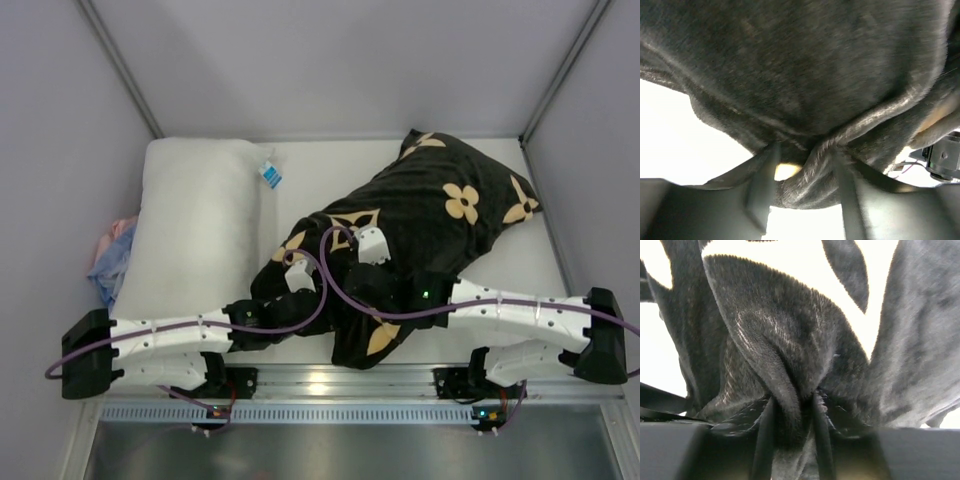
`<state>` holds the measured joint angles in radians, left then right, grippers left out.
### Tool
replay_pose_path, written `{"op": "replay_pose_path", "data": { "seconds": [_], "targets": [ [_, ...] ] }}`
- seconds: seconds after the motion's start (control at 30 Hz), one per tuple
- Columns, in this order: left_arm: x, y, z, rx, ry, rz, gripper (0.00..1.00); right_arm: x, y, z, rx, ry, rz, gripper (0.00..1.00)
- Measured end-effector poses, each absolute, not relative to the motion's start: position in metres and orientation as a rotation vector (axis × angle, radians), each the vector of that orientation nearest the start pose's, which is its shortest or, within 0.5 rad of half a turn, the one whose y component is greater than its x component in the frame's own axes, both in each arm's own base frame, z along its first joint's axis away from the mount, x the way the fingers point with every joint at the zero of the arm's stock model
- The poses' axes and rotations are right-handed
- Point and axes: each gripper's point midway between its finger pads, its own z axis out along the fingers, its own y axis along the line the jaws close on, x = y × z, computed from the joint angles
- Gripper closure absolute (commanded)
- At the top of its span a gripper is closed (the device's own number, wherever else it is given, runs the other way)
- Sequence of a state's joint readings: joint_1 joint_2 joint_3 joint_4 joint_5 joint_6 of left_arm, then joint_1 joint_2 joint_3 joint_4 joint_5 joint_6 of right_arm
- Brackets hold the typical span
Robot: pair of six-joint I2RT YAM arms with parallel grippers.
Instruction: Remove the pillowcase from the pillow
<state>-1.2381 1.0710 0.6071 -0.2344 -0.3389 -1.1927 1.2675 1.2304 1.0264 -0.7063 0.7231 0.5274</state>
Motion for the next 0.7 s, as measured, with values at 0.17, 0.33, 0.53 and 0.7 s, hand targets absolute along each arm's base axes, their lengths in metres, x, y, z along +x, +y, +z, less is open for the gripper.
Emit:
{"op": "replay_pose_path", "data": {
  "seconds": [0.17,0.33,0.53,0.7],
  "targets": [
    [0.124,-0.292,0.105,-0.159,2.393,-0.907,0.74,0.190,0.243,0.189,-0.491,2.099,0.038,0.86],
    [0.123,-0.287,0.098,-0.184,2.393,-0.909,1.00,0.201,0.229,0.207,-0.438,2.053,0.007,1.00],
    [0.122,-0.286,0.095,-0.184,2.395,-0.906,1.00,0.235,0.186,0.220,-0.300,2.046,-0.097,1.00],
    [0.119,-0.283,0.099,-0.183,2.386,-0.939,0.91,0.262,0.133,0.232,-0.142,2.066,-0.159,1.00]
  ]
}}
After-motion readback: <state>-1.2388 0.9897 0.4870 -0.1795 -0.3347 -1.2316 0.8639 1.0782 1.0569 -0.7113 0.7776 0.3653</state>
